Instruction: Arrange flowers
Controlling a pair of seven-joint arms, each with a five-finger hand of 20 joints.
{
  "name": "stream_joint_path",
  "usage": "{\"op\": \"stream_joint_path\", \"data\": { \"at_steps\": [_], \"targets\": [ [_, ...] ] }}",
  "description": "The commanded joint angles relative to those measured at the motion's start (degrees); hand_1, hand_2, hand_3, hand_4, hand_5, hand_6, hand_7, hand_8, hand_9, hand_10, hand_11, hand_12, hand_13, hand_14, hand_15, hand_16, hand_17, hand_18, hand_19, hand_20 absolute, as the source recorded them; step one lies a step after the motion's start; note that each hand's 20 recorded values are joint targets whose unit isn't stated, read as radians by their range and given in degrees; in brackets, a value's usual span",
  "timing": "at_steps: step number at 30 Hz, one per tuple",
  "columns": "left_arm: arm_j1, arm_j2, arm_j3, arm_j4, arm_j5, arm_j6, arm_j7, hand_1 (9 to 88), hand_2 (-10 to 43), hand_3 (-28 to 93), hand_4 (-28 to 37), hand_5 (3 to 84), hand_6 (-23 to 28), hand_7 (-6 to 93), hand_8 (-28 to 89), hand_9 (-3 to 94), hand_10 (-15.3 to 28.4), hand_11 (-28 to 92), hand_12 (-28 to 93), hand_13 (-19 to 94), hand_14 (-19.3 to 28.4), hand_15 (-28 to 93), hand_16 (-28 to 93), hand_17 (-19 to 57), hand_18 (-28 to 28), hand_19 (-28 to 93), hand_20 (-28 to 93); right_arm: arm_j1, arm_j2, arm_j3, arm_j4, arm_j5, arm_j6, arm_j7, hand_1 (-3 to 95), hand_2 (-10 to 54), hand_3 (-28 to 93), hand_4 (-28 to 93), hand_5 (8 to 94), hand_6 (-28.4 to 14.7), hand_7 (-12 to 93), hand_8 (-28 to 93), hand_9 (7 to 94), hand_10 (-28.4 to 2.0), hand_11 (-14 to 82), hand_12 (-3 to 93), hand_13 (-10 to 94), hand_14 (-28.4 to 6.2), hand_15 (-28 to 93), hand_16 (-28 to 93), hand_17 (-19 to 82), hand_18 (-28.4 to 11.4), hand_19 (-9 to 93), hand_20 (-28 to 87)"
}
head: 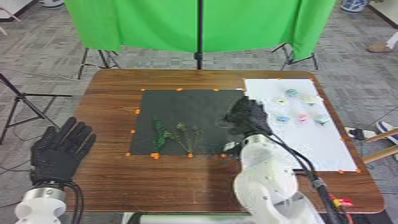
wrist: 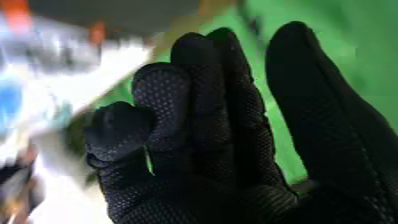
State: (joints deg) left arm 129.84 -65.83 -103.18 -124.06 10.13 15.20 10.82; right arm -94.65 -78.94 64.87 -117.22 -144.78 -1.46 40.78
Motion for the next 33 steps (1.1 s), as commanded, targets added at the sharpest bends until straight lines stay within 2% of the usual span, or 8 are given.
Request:
{"op": "stream_joint_path", "data": {
  "at_steps": [1, 3, 8, 11, 13, 17, 21, 33],
  "targets": [
    [0.5, -0.59, 0.48, -0.01, 0.12, -0.12, -0.21, 31.4, 13.4, 74, -27.9, 48.1, 8.9, 11.7, -9, 44.5, 14.8, 22, 13, 35, 15.4, 44, -6, -1.1, 13.7, 32, 16, 7.1, 1.6, 4.3, 4.6, -2.1, -4.7, 2.1, 47.9, -9.5, 73, -20, 66.8, -9.1, 16, -7, 72.0, -20.8, 25.5, 22.8, 64, -18.8, 71, 33, 38, -28.4, 93, 45],
    [0.7, -0.72, 0.34, -0.12, -0.02, -0.12, -0.07, 31.4, 13.4, 74, -27.9, 48.1, 8.9, 11.7, -9, 44.5, 14.7, 22, 13, 35, 15.4, 44, -6, -1.1, 13.7, 32, 16, 8.6, 1.6, 4.6, 6.0, -1.7, -7.9, 2.0, 48.1, -9.5, 73, -21, 66.0, -10.0, 13, -9, 69.5, -21.5, 20.0, 19.3, 65, -18.4, 73, 31, 38, -28.4, 93, 45],
    [0.5, -0.79, 0.6, -0.11, 0.1, -0.13, -0.4, 31.4, 13.4, 74, -28.0, 48.0, 8.9, 11.8, -9, 44.5, 14.7, 22, 13, 35, 15.5, 44, -6, -1.1, 13.7, 32, 16, 12.8, 0.9, 3.8, 12.0, -2.0, -12.3, 2.9, 48.2, -9.5, 71, -22, 65.2, -12.1, 10, -9, 65.4, -22.9, 15.5, 17.1, 65, -18.1, 74, 28, 38, -28.4, 93, 46],
    [0.4, -0.91, 0.74, -0.11, 0.1, 0.0, -0.58, 31.3, 13.4, 74, -27.9, 48.0, 8.9, 11.8, -9, 44.5, 14.7, 22, 13, 35, 15.5, 44, -6, -1.1, 13.7, 32, 16, 13.8, 0.9, 3.4, 14.2, -2.3, -13.3, 3.4, 46.5, -9.5, 71, -23, 64.8, -13.4, 9, -8, 62.3, -24.2, 13.6, 16.3, 64, -18.1, 75, 28, 38, -28.4, 93, 46],
    [0.4, -0.78, 0.91, -0.11, -0.42, 0.23, -0.39, 31.4, 13.4, 74, -27.9, 48.0, 8.9, 11.7, -9, 44.4, 14.7, 22, 13, 35, 15.5, 44, -6, -1.1, 13.8, 32, 16, 13.6, 1.0, 3.7, 15.0, -3.4, -13.2, 3.2, 45.8, -9.5, 71, -24, 63.0, -14.9, 8, -8, 60.5, -25.2, 11.9, 15.1, 65, -17.8, 75, 27, 38, -28.4, 93, 46],
    [0.4, -0.96, 0.84, -0.18, -0.31, 0.36, -0.59, 31.4, 13.4, 74, -28.0, 48.0, 8.9, 11.7, -9, 44.4, 14.7, 22, 13, 35, 15.5, 44, -6, -1.1, 13.8, 32, 16, 13.4, 1.0, 4.8, 16.5, -3.8, -14.2, 4.2, 45.9, -9.5, 71, -24, 61.2, -16.7, 6, -8, 58.6, -26.5, 10.3, 14.1, 65, -17.6, 76, 26, 39, -28.4, 93, 46],
    [0.8, -1.06, 0.74, -0.31, -0.1, 0.26, -0.61, 31.3, 13.3, 74, -27.9, 48.0, 8.9, 11.8, -9, 44.4, 14.7, 22, 13, 35, 15.5, 44, -6, -1.1, 13.8, 32, 16, 12.6, 1.3, 5.9, 17.2, -5.1, -13.4, 4.4, 46.0, -9.5, 70, -25, 60.5, -17.4, 6, -8, 56.3, -27.1, 9.6, 13.6, 65, -17.4, 76, 26, 39, -28.4, 93, 46],
    [1.0, -1.39, 0.88, -0.26, -0.18, 0.12, -0.98, 31.4, 13.3, 74, -27.9, 48.1, 8.9, 11.9, -9, 44.4, 14.8, 22, 13, 35, 15.5, 44, -6, -1.1, 13.7, 32, 16, 15.1, -0.8, 5.6, 24.8, -5.8, -18.8, 3.1, 44.7, -9.5, 66, -28, 59.4, -18.3, 6, -8, 55.8, -27.2, 9.7, 13.4, 64, -17.4, 75, 24, 38, -28.4, 93, 45]
  ]
}}
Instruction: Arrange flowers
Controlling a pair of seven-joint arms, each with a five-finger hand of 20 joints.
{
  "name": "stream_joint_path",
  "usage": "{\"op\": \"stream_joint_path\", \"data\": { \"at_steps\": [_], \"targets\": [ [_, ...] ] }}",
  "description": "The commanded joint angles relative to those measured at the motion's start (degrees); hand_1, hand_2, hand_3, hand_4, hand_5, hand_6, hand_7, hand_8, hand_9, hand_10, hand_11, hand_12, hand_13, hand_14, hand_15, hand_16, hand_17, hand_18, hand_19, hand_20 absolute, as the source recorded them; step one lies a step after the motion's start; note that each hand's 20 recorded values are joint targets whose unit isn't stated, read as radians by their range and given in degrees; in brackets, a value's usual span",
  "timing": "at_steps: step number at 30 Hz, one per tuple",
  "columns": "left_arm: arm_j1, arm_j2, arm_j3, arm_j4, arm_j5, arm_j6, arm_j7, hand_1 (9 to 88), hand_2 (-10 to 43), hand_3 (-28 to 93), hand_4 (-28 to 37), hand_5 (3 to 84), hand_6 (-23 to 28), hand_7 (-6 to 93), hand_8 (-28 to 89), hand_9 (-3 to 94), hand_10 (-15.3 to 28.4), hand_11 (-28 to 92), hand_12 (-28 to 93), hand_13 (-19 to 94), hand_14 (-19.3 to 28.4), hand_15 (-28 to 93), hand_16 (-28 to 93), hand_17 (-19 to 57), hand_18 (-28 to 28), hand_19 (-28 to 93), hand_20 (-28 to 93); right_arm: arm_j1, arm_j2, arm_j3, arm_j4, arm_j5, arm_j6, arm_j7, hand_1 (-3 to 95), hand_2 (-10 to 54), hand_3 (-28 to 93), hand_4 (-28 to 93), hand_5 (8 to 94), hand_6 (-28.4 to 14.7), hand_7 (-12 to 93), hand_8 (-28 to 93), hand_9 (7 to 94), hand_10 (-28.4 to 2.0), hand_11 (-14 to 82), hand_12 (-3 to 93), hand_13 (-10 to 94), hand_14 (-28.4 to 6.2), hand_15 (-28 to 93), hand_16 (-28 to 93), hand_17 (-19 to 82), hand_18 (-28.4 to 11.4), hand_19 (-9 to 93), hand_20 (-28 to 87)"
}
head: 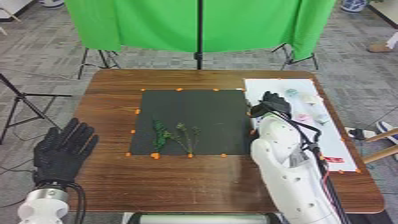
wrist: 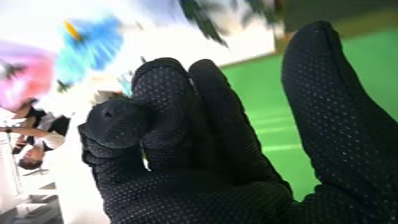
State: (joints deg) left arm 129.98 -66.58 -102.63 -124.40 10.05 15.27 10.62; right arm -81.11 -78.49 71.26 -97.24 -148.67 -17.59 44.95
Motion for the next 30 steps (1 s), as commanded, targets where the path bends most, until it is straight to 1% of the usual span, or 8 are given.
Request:
{"op": "stream_joint_path", "data": {
  "at_steps": [1, 3, 5, 10, 13, 18, 24, 30],
  "targets": [
    [0.8, -0.64, 0.38, 0.13, -0.11, 0.03, -0.85, 31.4, 13.3, 74, -27.9, 48.0, 8.9, 11.9, -9, 44.4, 14.8, 23, 13, 35, 15.5, 44, -6, -1.1, 13.8, 32, 16, 1.6, -1.2, -1.1, 5.2, -2.4, -2.9, -1.4, 44.9, -9.5, 66, -28, 59.6, -18.0, 6, -8, 55.9, -27.0, 9.8, 13.5, 64, -17.3, 75, 24, 38, -28.4, 93, 45],
    [0.8, -0.55, 0.55, -0.03, -0.19, 0.39, -0.78, 31.4, 13.3, 74, -27.9, 48.1, 8.9, 11.9, -9, 44.3, 14.9, 22, 13, 35, 15.5, 44, -6, -1.1, 13.8, 32, 16, 1.6, -1.1, -1.9, 6.1, -3.7, -3.2, -2.7, 46.4, -9.5, 65, -28, 60.2, -15.5, 7, -8, 57.5, -25.3, 11.2, 14.2, 64, -16.8, 75, 24, 38, -28.4, 93, 45],
    [0.8, -0.5, 0.89, -0.45, -0.76, 1.85, 0.0, 31.5, 13.3, 74, -28.0, 48.2, 8.9, 12.0, -9, 44.4, 14.9, 23, 13, 35, 15.4, 44, -6, -1.2, 13.8, 32, 16, 1.6, -0.8, -3.0, 7.3, -6.2, -3.9, -4.5, 49.6, -9.5, 67, -28, 60.2, -12.1, 11, -7, 62.8, -21.4, 15.9, 16.1, 66, -15.6, 75, 24, 39, -28.4, 93, 46],
    [0.2, -0.73, 0.92, -0.11, -0.71, 1.69, -0.14, 31.6, 13.4, 74, -28.0, 48.8, 9.2, 12.4, -9, 45.1, 14.7, 23, 13, 36, 15.6, 44, -6, -1.2, 13.9, 32, 16, 1.4, -0.6, -5.1, 11.0, -10.8, -4.9, -7.3, 55.0, -9.5, 69, -28, 64.4, -7.3, 25, -7, 71.7, -16.9, 23.5, 21.6, 70, -13.3, 75, 26, 42, -27.4, 93, 48],
    [0.2, -0.7, 0.73, -0.13, -0.63, 1.49, -0.23, 31.5, 13.4, 74, -28.0, 49.0, 9.2, 12.6, -9, 45.1, 14.8, 24, 13, 36, 15.7, 45, -6, -1.2, 13.9, 32, 16, 0.4, -1.0, -5.3, 11.8, -12.7, -5.6, -8.6, 59.6, -9.5, 62, -28, 63.6, -6.4, 31, 8, 74.3, -14.9, 21.1, 31.5, 71, -12.9, 75, 27, 42, -27.2, 93, 48],
    [0.2, -0.67, 0.67, 0.0, -0.73, 1.4, -0.29, 31.5, 13.4, 74, -28.1, 49.0, 9.2, 12.6, -9, 45.1, 14.8, 24, 13, 36, 15.6, 45, -6, -1.2, 13.9, 32, 16, -1.0, -1.3, -5.0, 12.0, -12.9, -5.0, -8.6, 69.8, -9.5, 48, -28, 64.0, -3.9, 43, 15, 79.1, -13.5, 17.5, 44.0, 72, -12.6, 75, 29, 43, -26.8, 93, 49],
    [0.9, -0.94, 0.43, -0.23, -0.85, 1.54, -0.37, 31.5, 13.4, 74, -28.2, 49.0, 9.2, 12.5, -9, 45.1, 14.8, 24, 13, 36, 15.7, 45, -6, -1.2, 13.8, 32, 16, -1.7, -0.4, -4.7, 11.2, -12.5, 1.4, -8.5, 67.2, -9.5, 64, -28, 71.2, -1.6, 45, 18, 85.2, -11.5, 17.1, 47.0, 77, -10.6, 72, 30, 45, -26.5, 93, 49],
    [1.3, -0.98, 0.08, -0.4, -0.59, 1.32, -0.44, 31.5, 13.3, 74, -28.2, 48.9, 9.2, 12.4, -9, 45.1, 14.8, 24, 13, 36, 15.7, 45, -6, -1.2, 13.8, 32, 16, -1.6, 1.0, -3.9, 6.5, -8.0, 6.8, -6.4, 66.2, -9.5, 68, -26, 73.4, -1.3, 44, 18, 86.9, -9.6, 17.5, 48.6, 79, -8.9, 70, 32, 48, -26.4, 93, 49]
  ]
}}
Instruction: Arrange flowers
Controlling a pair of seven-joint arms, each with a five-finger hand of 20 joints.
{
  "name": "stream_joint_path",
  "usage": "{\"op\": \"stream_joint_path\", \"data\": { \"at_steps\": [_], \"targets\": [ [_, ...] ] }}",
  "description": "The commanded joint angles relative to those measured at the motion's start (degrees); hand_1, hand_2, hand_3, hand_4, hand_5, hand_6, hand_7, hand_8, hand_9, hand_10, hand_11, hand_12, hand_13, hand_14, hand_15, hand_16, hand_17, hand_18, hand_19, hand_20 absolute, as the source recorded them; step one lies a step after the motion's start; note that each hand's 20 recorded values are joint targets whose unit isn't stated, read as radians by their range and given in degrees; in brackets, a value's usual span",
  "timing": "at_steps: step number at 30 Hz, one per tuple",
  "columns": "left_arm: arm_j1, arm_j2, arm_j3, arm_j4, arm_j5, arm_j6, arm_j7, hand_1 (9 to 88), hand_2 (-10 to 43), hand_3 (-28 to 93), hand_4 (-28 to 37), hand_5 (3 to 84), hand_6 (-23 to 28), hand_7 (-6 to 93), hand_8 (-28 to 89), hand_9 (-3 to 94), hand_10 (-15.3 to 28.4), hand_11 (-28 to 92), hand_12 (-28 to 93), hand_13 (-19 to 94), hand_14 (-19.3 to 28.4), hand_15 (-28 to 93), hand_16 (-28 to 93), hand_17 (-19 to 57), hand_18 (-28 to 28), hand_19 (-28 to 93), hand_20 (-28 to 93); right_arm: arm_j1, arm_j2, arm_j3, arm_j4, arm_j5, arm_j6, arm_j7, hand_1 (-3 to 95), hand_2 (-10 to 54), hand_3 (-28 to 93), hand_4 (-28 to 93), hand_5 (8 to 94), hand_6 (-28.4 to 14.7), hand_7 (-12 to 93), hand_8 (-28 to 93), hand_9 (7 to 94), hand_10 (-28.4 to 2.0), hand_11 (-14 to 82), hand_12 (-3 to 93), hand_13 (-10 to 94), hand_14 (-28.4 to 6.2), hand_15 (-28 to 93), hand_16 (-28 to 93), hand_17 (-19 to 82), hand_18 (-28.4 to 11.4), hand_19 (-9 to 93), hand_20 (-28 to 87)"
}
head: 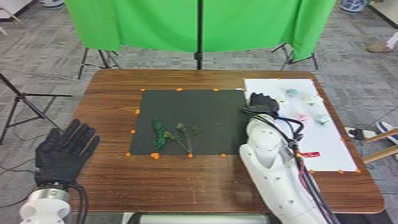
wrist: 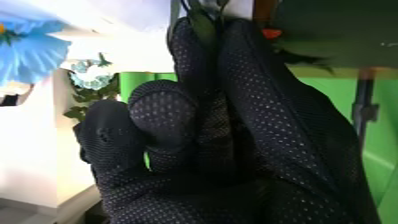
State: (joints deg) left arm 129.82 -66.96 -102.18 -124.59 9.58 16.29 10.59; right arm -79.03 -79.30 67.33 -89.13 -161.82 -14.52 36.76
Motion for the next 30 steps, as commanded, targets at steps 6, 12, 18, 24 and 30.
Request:
{"op": "stream_joint_path", "data": {
  "at_steps": [6, 12, 18, 24, 30],
  "targets": [
    [1.1, -0.29, -0.4, -0.1, 0.13, 0.44, -0.91, 31.5, 13.3, 74, -28.2, 48.8, 9.2, 12.3, -9, 45.0, 14.8, 24, 13, 36, 15.6, 45, -7, -1.2, 13.8, 32, 16, -4.7, 2.1, 0.0, -11.1, 14.9, 7.1, 5.7, 65.8, -9.5, 67, -23, 73.7, -1.2, 44, 19, 87.4, -9.5, 17.7, 49.4, 81, -8.5, 69, 34, 49, -26.2, 93, 50],
    [0.8, 0.23, -0.45, -0.03, 0.06, 0.8, -0.8, 31.5, 13.3, 74, -28.2, 48.8, 9.2, 12.3, -9, 45.0, 15.0, 24, 13, 36, 15.7, 45, -7, -1.2, 13.9, 32, 16, -4.8, 0.6, -1.3, -15.9, 20.0, 8.5, 6.9, 65.2, -9.5, 67, -22, 73.4, -1.8, 44, 20, 87.0, -9.9, 17.6, 49.6, 80, -8.8, 69, 34, 49, -26.3, 93, 50],
    [0.4, 0.6, -0.16, 0.08, 0.07, 0.95, -0.79, 31.5, 13.3, 74, -28.2, 48.8, 9.2, 12.2, -9, 45.0, 14.9, 24, 13, 36, 15.6, 45, -7, -1.2, 13.8, 32, 16, -6.7, -1.3, -3.2, -18.0, 19.6, 8.3, 7.0, 65.1, -9.5, 67, -21, 72.9, -1.8, 44, 20, 87.0, -9.9, 17.8, 49.4, 80, -8.9, 69, 35, 49, -26.4, 93, 50],
    [0.1, 0.92, -0.06, 0.25, 0.27, 0.95, -0.95, 31.5, 13.3, 74, -28.2, 48.9, 9.3, 12.1, -9, 45.0, 14.9, 23, 13, 35, 15.6, 45, -7, -1.2, 13.8, 32, 16, -9.5, -2.4, -5.1, -18.5, 19.0, 6.2, 7.7, 65.0, -9.5, 67, -21, 72.7, -1.9, 44, 19, 86.9, -10.0, 18.2, 49.6, 80, -9.1, 69, 35, 49, -26.5, 93, 50],
    [0.5, 1.08, -0.32, 0.1, 0.25, 0.83, -0.69, 31.5, 13.3, 74, -28.2, 48.8, 9.2, 12.1, -9, 45.1, 14.8, 24, 13, 35, 15.7, 45, -7, -1.2, 13.8, 32, 16, -11.4, -2.8, -6.1, -18.0, 18.4, 4.4, 8.2, 64.4, -9.5, 67, -20, 72.6, -2.1, 44, 20, 86.7, -10.2, 18.5, 49.8, 80, -9.2, 69, 35, 49, -26.7, 93, 50]
  ]
}}
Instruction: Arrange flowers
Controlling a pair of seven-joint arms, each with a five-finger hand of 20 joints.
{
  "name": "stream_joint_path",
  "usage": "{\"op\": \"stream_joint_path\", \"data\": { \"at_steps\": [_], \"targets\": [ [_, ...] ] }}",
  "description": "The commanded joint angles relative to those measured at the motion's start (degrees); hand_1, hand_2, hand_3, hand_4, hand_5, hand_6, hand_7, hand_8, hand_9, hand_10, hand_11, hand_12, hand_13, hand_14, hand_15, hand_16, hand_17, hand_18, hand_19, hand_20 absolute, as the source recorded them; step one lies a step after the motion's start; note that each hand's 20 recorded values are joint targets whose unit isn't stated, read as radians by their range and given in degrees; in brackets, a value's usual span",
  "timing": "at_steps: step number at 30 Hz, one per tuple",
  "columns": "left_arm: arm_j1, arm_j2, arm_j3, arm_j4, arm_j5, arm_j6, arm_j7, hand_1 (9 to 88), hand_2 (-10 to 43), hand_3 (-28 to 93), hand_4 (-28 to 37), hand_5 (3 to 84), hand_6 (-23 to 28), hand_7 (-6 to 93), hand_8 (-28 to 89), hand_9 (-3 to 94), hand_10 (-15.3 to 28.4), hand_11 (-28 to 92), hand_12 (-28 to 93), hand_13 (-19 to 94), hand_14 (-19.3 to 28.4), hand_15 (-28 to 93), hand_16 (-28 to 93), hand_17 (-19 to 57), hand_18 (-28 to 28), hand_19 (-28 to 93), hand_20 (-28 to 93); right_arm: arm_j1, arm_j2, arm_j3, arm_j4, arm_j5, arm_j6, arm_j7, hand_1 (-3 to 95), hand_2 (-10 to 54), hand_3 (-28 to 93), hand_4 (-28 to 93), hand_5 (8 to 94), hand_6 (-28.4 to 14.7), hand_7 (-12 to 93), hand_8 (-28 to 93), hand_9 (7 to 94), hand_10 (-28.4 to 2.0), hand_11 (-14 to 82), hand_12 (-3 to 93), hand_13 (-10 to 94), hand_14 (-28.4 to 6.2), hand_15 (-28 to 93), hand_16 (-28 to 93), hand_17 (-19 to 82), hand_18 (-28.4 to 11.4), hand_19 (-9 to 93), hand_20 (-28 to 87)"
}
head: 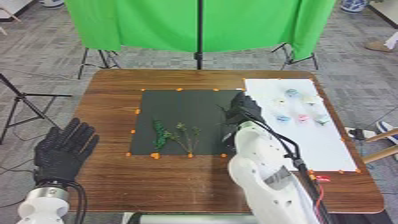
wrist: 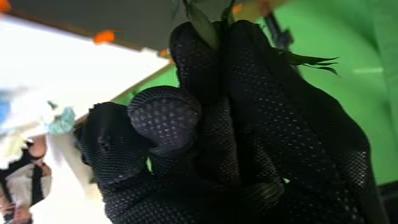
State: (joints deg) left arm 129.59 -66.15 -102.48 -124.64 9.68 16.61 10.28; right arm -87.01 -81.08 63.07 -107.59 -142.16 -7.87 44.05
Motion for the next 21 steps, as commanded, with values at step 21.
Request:
{"op": "stream_joint_path", "data": {
  "at_steps": [21],
  "targets": [
    [1.2, 0.39, -0.24, 0.07, -0.25, 0.39, -0.23, 31.7, 13.3, 74, -27.7, 48.8, 9.2, 12.2, -9, 45.0, 14.8, 24, 13, 35, 15.6, 44, -7, -1.0, 13.8, 32, 16, -3.8, -2.6, -0.3, 0.5, -0.5, -3.2, 1.0, 54.4, -9.5, 67, -20, 65.7, -8.3, 18, -8, 78.8, -16.0, 22.2, 43.4, 73, -13.2, 73, 34, 45, -27.8, 93, 50]
  ]
}}
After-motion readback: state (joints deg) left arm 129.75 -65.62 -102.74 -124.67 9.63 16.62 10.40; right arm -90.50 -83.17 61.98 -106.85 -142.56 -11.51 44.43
